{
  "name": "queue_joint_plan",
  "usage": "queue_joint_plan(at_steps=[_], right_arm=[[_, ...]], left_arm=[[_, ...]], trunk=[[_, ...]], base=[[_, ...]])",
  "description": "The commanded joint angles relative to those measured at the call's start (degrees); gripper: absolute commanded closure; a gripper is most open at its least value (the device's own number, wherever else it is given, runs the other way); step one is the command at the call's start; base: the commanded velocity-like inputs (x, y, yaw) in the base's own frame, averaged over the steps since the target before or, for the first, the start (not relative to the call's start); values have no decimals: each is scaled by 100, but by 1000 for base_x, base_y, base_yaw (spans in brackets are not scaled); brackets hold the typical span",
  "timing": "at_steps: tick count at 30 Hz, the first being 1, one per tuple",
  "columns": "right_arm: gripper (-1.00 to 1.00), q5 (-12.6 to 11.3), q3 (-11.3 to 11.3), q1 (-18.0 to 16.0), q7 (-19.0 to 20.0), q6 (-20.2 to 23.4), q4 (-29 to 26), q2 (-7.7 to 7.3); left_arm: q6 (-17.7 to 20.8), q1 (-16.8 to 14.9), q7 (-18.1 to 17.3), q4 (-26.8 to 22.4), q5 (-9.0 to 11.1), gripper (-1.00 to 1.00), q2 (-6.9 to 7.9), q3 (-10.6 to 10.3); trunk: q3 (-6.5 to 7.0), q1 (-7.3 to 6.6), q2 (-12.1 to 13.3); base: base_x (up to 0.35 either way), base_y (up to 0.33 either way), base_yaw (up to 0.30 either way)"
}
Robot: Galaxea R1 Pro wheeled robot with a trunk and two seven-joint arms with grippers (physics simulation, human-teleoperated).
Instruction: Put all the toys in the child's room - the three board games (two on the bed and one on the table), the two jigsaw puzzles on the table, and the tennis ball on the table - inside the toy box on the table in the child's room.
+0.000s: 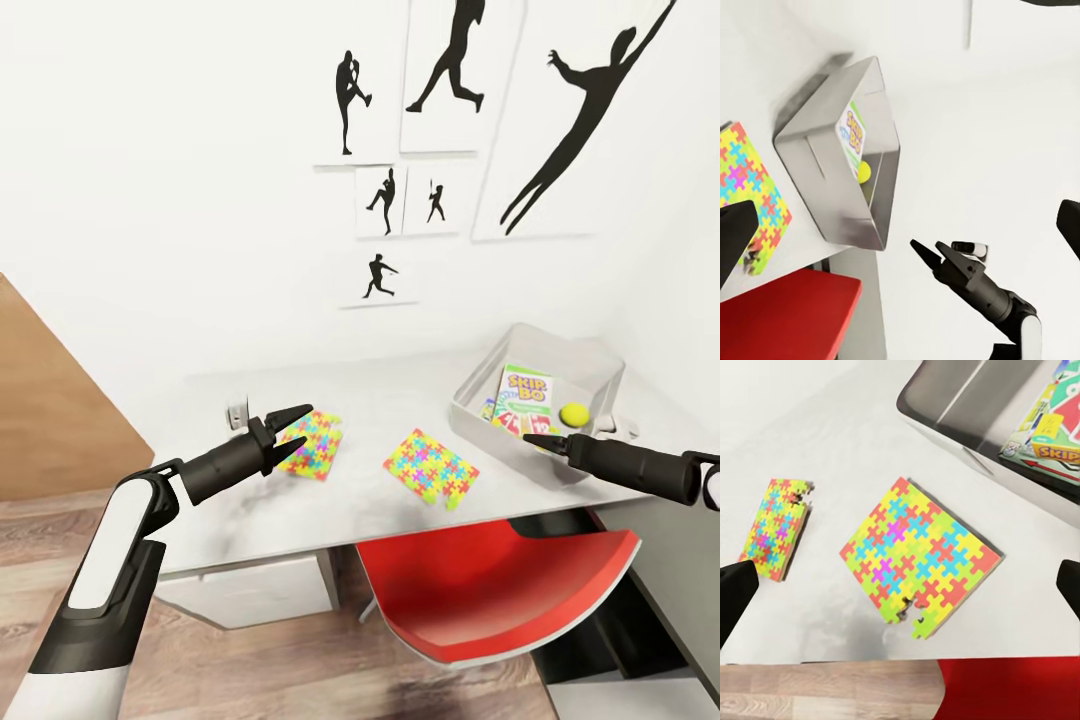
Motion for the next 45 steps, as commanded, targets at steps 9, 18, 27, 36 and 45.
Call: queue_joint_plan(at_steps=[9, 18, 27, 36, 45], right_arm=[[-100, 50, 2, -6, 40, 27, 1, 39], [-100, 58, 79, -8, 22, 27, 2, 72], [-100, 212, 576, -40, -370, 27, 2, 195], [-100, 263, 735, -55, -579, 27, 2, 335], [-100, 276, 777, -52, -629, 27, 2, 405]], left_arm=[[24, -5, 53, -2, 39, -100, 0, 5], [28, -9, 36, -9, 35, -100, 9, 29], [32, -7, 31, -15, 34, -100, 8, 40], [32, -10, 31, -22, 34, -100, 7, 41], [32, -9, 31, -27, 34, -100, 7, 40]], trunk=[[74, 4, -10], [158, 4, -10], [242, 4, -10], [326, 4, -10], [410, 4, -10]], base=[[0, 0, 0], [0, 0, 0], [31, 68, 0], [87, 218, 0], [101, 256, 0]])
